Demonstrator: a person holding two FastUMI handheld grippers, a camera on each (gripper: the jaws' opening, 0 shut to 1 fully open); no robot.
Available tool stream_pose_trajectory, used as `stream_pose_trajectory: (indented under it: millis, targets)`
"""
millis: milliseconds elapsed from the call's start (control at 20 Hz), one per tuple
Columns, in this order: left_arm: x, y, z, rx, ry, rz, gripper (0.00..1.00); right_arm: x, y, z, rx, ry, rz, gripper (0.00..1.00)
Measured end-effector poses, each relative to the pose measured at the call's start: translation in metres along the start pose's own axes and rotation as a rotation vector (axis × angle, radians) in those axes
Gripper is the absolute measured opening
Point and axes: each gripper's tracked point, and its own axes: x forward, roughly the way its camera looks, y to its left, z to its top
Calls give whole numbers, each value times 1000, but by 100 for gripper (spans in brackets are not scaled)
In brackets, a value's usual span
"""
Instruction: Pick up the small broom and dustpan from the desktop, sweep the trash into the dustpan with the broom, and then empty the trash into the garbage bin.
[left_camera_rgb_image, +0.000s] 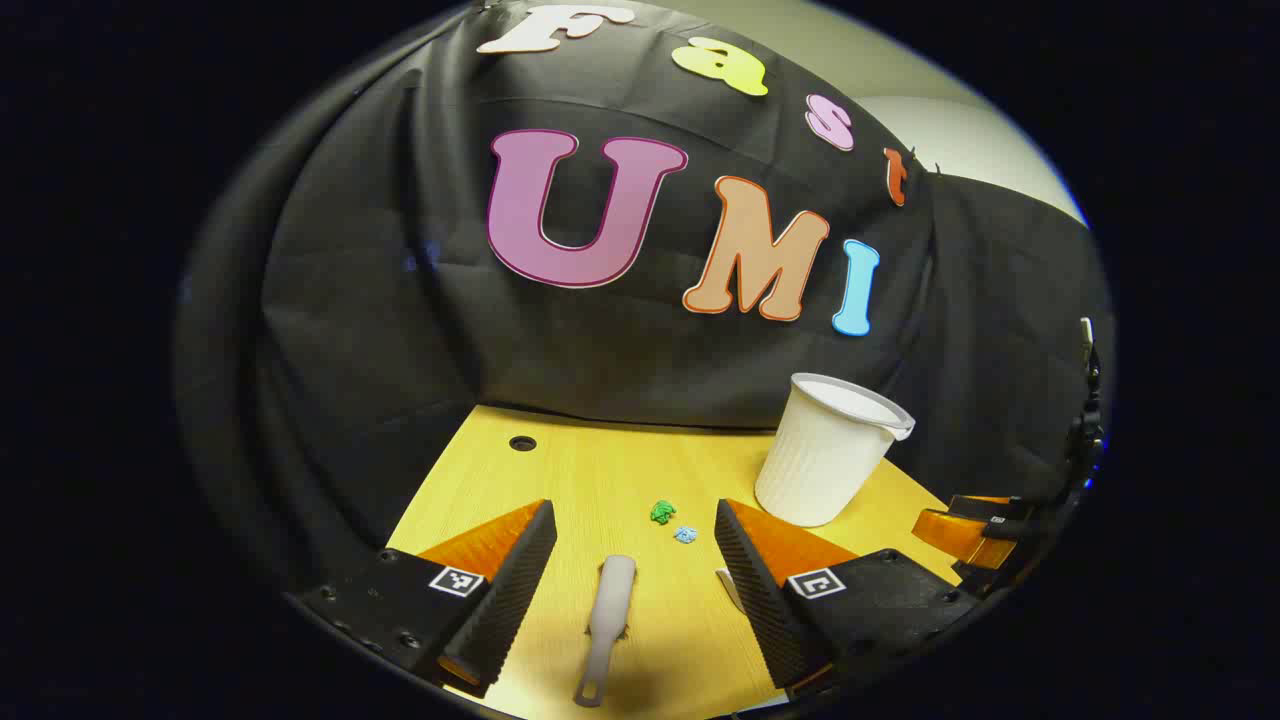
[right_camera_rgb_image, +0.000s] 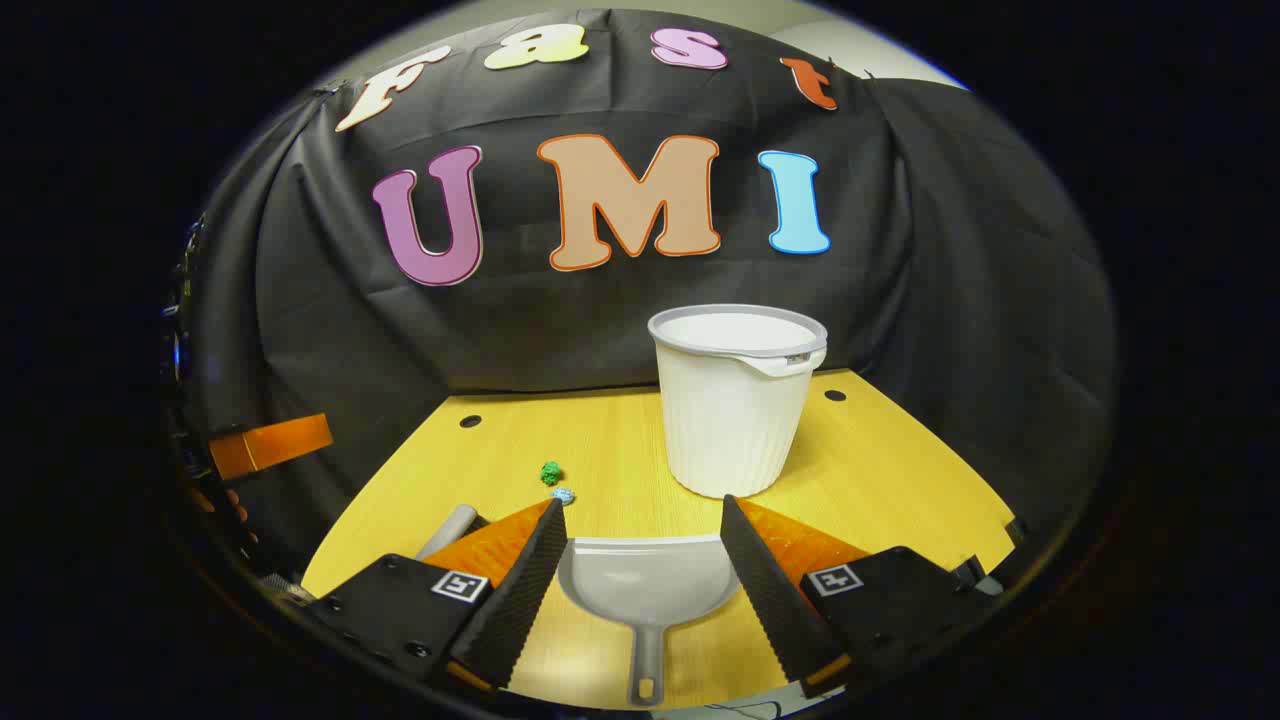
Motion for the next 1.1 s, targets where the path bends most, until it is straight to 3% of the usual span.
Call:
stream_pose_trajectory:
  millis: [700, 850, 950, 1050, 1100]
  targets:
    - [2, -7, -3, 10, 26, -12, 94, 3, -4, -14, -10, 44, 14, 94]
    - [0, -5, -4, 13, 30, -9, 94, 5, 0, -24, -13, 65, 23, 94]
    - [-1, -4, -7, 13, 32, -10, 94, 5, 0, -34, -21, 86, 23, 100]
    - [-2, -3, -8, 18, 37, -10, 94, 7, 5, -48, -29, 113, 33, 100]
    - [-2, -2, -8, 20, 40, -9, 94, 7, 7, -55, -33, 126, 42, 95]
